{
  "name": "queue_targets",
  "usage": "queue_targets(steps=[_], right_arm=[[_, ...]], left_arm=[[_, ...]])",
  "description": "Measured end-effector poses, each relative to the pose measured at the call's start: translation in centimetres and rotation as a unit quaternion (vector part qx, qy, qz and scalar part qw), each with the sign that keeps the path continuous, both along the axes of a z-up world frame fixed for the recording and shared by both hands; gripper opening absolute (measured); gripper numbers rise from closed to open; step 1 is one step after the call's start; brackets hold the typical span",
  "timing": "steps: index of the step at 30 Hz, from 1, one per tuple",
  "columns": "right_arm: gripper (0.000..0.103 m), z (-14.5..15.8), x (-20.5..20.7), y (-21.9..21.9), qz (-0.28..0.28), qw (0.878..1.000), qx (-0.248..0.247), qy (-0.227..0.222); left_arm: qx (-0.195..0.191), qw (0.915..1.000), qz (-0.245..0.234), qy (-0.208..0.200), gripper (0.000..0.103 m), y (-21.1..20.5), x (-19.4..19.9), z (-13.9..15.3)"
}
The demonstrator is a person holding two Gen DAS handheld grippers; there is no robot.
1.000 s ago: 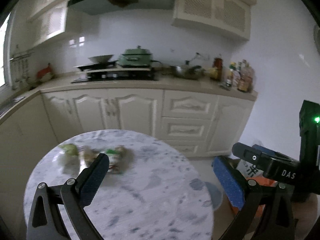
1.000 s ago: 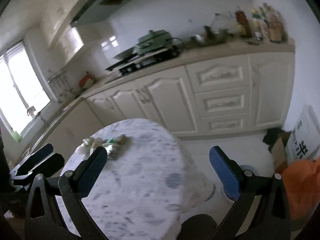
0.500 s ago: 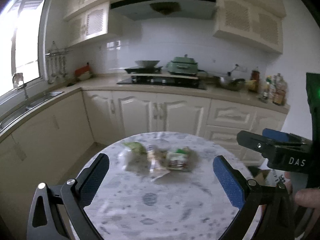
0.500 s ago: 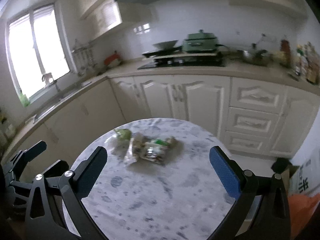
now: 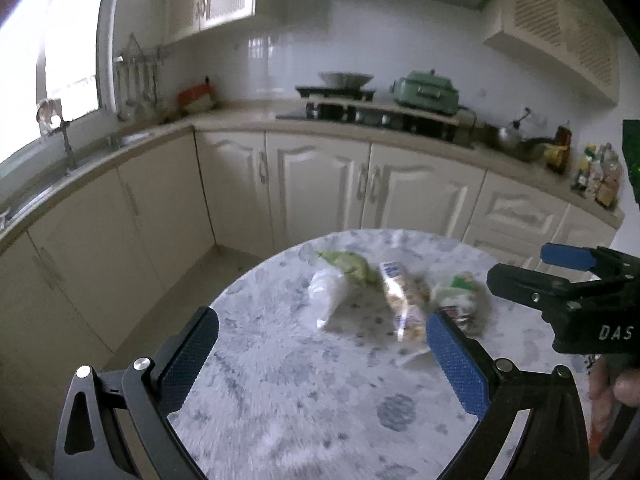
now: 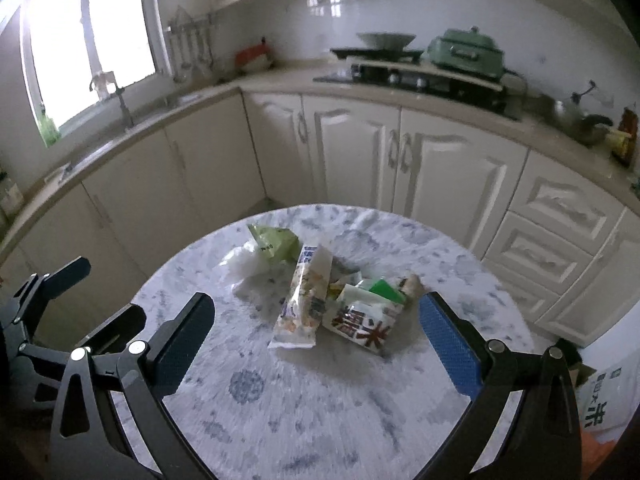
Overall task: Collect trash
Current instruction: 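Return both tools to the table above the trash pile, then grasp a white tissue bag with the left tool while the right tool grasps a snack bag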
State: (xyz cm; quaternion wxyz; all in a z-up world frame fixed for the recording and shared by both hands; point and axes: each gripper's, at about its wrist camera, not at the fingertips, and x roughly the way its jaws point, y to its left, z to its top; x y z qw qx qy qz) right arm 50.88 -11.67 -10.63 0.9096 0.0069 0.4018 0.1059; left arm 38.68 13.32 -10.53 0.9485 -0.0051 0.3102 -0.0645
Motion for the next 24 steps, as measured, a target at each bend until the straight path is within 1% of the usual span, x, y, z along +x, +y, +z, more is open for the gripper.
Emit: queue_targets(steps=[2,5,8,11,12,16,19,20,21,22,23,24], right_arm=[[0.103,-1.8,1.8,0.8,0.010,1.000,-0.009,0.019],[0.102,-3.9,3.8,1.7,0.023,0.999,-0.016,0.037],[0.094,-5.8,5.5,2.4,0.030,0.998,-0.021,0.055],[0.091,-7.3,7.0,2.6,0.026,0.997,-0.024,0.067],[0.088,-7.7,7.6,2.7,0.023,0.997,-0.026,0.070],[0.084,-9.0,9.0,2.8,0.022,0.996,-0.026,0.083],[0.076,-9.9,9.9,2.8,0.018,0.995,-0.025,0.093],[0.072,-10.4,10.4,2.7,0.017,0.994,-0.023,0.103],[0.068,-10.8,10.7,2.8,0.016,0.994,-0.024,0.110],[0.066,-11.1,11.0,2.9,0.016,0.993,-0.024,0.114],[0.062,-11.3,11.2,2.9,0.017,0.993,-0.026,0.117],[0.059,-11.5,11.6,2.9,0.018,0.992,-0.021,0.119]], left_arm=[[0.005,0.9997,-0.006,0.022,0.102,-0.2,3.3,-1.3],[0.010,0.9989,-0.013,0.043,0.102,0.4,7.7,-3.1],[0.021,0.9977,-0.010,0.063,0.102,0.6,11.0,-5.0],[0.026,0.9968,-0.013,0.075,0.102,0.1,13.7,-6.3],[0.028,0.9964,-0.018,0.078,0.102,-0.1,14.8,-6.7],[0.039,0.9950,-0.034,0.085,0.102,-1.3,18.5,-8.3],[0.048,0.9935,-0.045,0.093,0.100,-2.2,21.3,-9.7],[0.054,0.9924,-0.051,0.098,0.095,-2.6,22.3,-10.2],[0.058,0.9916,-0.055,0.101,0.084,-3.0,22.6,-10.6],[0.061,0.9905,-0.066,0.105,0.077,-3.4,23.2,-10.9],[0.058,0.9888,-0.079,0.112,0.067,-3.7,23.8,-11.2],[0.050,0.9890,-0.087,0.108,0.058,-3.7,23.8,-11.2]])
